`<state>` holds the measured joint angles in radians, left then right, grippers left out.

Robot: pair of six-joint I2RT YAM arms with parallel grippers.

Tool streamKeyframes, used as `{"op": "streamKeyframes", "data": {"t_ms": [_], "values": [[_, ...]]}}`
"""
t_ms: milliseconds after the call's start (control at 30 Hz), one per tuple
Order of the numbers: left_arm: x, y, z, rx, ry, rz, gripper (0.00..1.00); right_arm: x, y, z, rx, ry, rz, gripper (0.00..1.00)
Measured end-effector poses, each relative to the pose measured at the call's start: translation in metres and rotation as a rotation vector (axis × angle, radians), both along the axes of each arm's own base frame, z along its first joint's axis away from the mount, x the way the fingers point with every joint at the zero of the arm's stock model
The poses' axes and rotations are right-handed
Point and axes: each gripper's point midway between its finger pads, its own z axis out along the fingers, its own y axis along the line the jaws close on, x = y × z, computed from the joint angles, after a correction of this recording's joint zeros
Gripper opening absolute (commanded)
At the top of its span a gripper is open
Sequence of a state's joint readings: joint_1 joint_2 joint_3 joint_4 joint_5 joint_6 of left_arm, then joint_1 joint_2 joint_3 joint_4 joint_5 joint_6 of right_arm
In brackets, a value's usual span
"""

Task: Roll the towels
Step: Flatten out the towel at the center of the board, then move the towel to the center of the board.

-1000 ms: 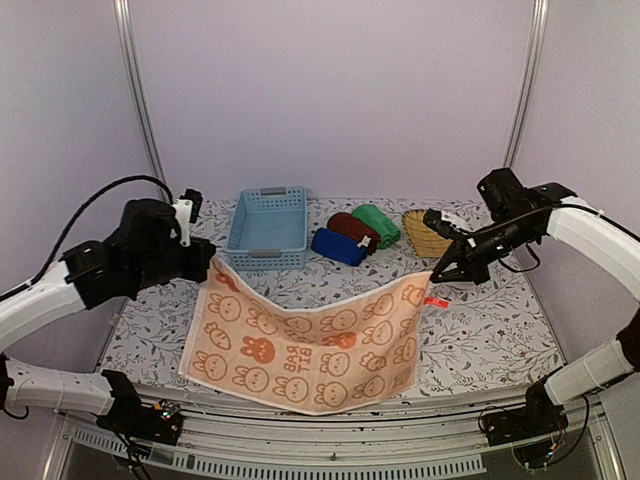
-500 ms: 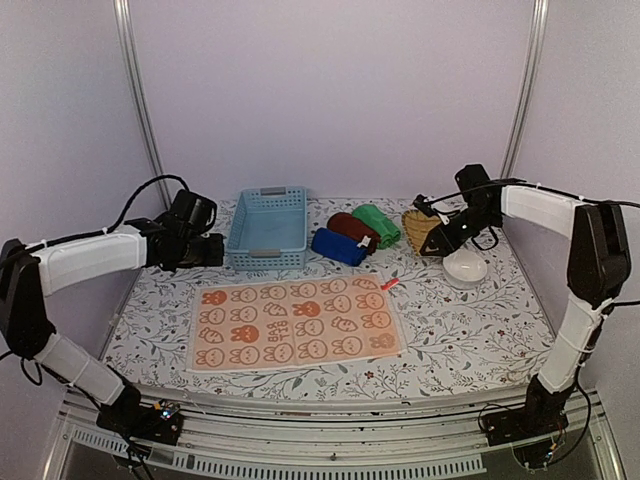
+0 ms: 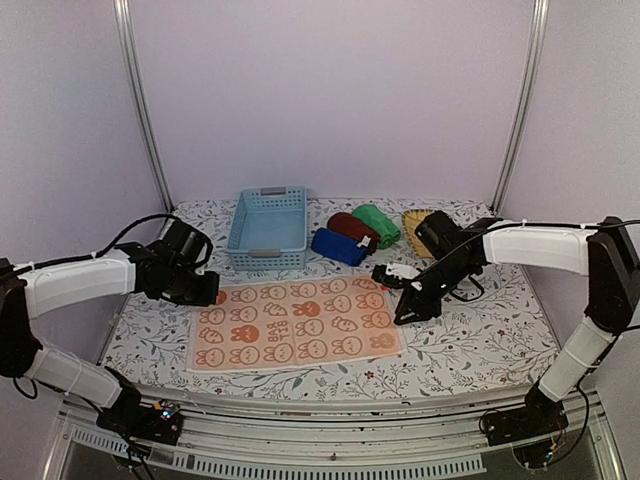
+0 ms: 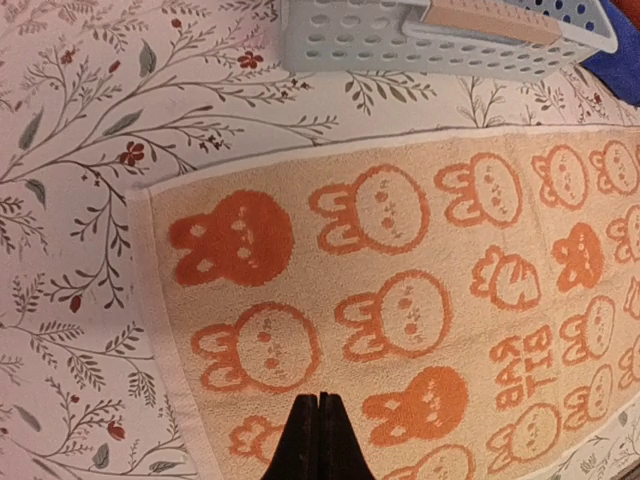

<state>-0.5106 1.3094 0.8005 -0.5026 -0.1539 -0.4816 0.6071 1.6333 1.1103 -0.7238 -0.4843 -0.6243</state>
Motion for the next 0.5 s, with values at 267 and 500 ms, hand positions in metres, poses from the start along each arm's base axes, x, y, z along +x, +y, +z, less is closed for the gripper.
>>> {"op": "streamKeyframes", "data": {"t_ms": [267, 500], "values": [[-0.015, -0.002, -0.025, -0.012, 0.083, -0.023, 0.0, 0.003, 0.001, -0.049, -0.063, 0.08, 0.007, 0.2], [-0.015, -0.006, -0.037, -0.011, 0.115, -0.039, 0.0, 0.003, 0.002, -0.057, -0.084, 0.068, 0.027, 0.15]]}}
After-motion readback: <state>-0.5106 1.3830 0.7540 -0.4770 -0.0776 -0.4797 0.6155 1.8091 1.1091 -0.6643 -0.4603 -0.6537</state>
